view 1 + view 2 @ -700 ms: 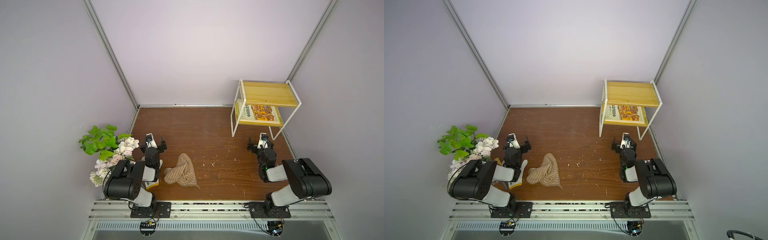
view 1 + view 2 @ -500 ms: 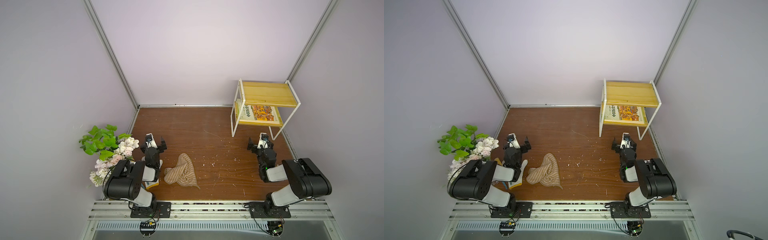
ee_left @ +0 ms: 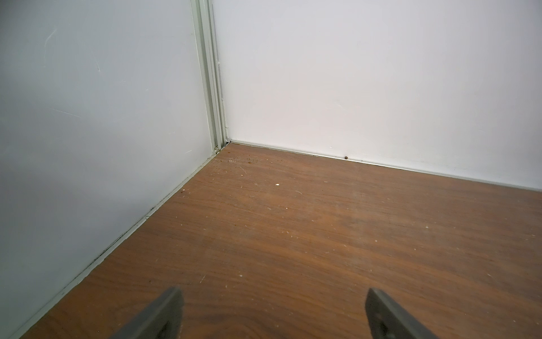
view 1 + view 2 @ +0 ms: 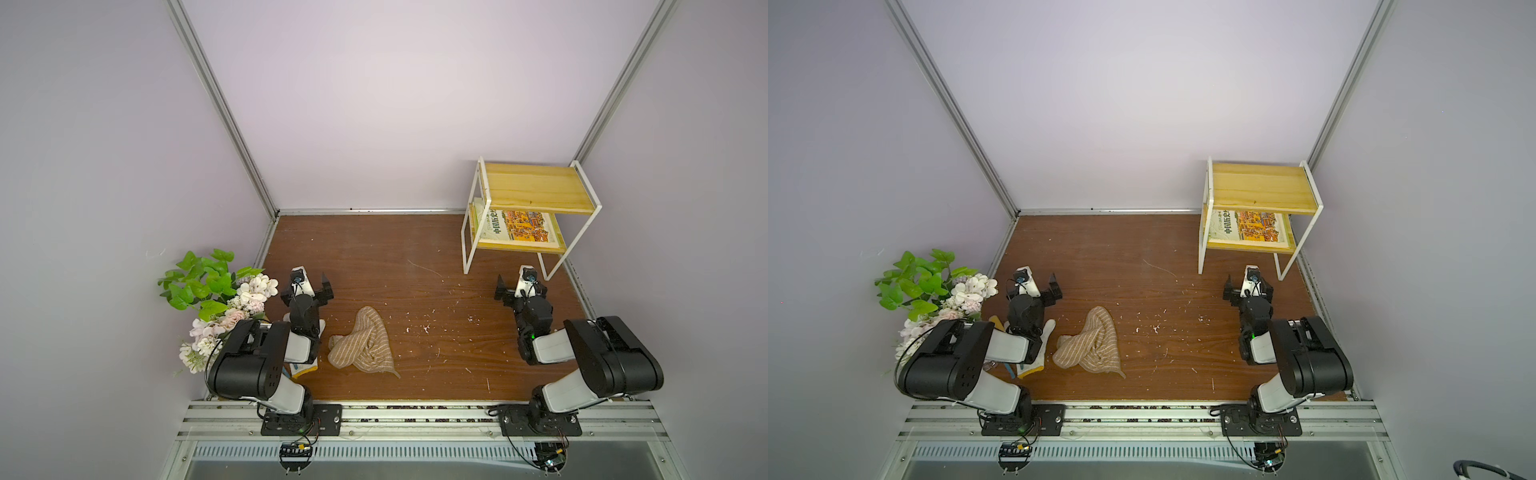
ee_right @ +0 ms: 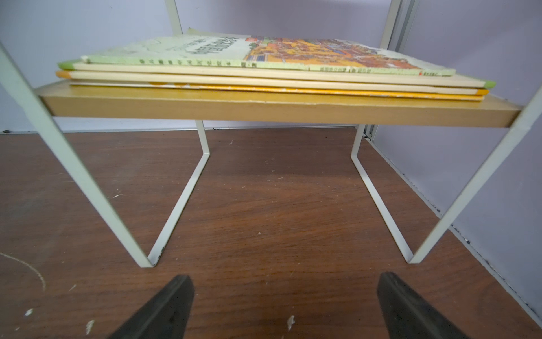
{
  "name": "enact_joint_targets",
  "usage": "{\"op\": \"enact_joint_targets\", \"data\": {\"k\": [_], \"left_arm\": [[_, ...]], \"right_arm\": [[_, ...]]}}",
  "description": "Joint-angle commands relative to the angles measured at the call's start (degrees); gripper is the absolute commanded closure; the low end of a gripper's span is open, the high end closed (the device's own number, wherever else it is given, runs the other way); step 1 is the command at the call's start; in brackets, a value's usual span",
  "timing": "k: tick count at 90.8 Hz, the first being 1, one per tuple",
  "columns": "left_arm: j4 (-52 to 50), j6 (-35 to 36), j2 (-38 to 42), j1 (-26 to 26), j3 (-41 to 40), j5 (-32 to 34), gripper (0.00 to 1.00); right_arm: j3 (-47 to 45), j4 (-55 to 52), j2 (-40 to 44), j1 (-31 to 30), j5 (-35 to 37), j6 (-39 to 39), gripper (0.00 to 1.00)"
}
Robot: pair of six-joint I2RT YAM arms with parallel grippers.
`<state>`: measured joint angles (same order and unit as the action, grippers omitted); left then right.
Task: Wipe the bookshelf clean with a cloth
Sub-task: Move the shelf to the center of the board.
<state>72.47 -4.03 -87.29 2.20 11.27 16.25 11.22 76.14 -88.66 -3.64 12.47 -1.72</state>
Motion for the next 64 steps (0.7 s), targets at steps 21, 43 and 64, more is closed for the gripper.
{"op": "enact_joint_targets", "data": {"k": [21, 43, 64], "left_arm": [[1.03, 2.89, 2.40, 2.73, -0.08, 2.01, 0.00], [-9.52, 3.18, 18.81, 17.42, 4.38, 20.09, 0.00], [-27.98, -10.43, 15.10, 28.12, 21.71, 15.59, 0.00]], "right_arm": [[-0.99, 0.68, 5.07, -0.13, 1.95, 0.29, 0.01], [9.59, -24.00, 21.56, -0.38, -1.21, -3.76, 0.00], [21.98, -19.03, 16.30, -4.77, -27.66, -0.54, 0.00]]}}
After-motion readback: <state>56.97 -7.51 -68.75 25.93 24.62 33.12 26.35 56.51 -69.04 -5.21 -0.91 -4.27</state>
